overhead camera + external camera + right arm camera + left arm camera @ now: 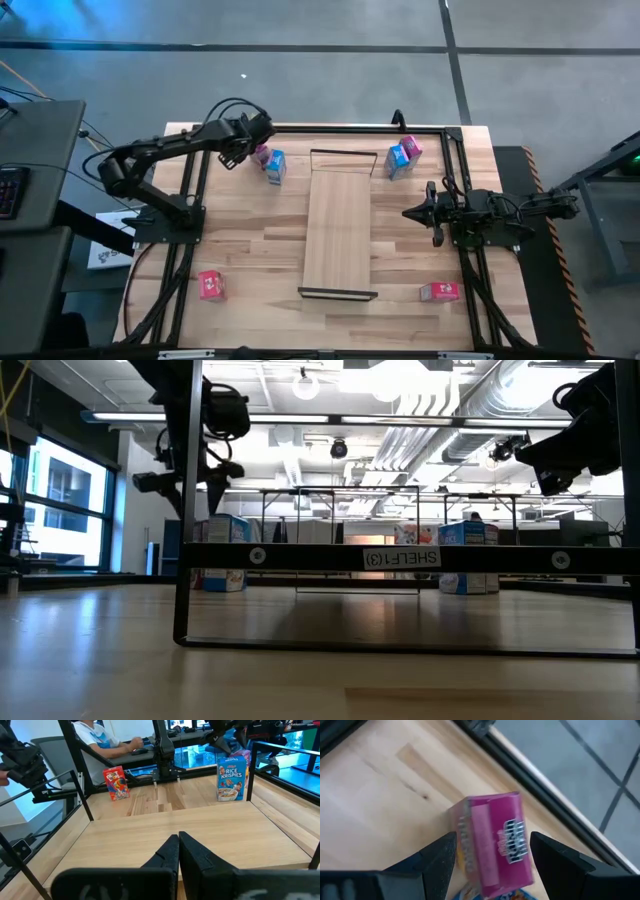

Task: Stack cereal on shelf
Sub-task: Put the left violet cereal box on the shelf

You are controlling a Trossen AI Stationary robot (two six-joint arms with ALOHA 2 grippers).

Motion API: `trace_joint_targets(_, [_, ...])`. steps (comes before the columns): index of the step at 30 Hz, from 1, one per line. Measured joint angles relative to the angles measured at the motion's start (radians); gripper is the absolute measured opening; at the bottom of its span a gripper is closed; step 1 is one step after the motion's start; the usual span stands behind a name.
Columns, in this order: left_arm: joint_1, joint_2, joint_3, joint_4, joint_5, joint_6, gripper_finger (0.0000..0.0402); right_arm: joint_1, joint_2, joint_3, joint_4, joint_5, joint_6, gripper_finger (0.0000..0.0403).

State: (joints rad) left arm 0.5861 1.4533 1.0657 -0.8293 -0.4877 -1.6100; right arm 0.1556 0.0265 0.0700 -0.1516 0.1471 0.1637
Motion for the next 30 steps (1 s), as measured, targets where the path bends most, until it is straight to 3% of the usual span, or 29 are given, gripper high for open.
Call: trace_joint_targets(30, [0.010, 0.122, 0.000, 0.033, 0.037, 0.015, 0.0246, 0.000, 0.000, 0.000, 0.000, 0.000, 0.000, 0.0000])
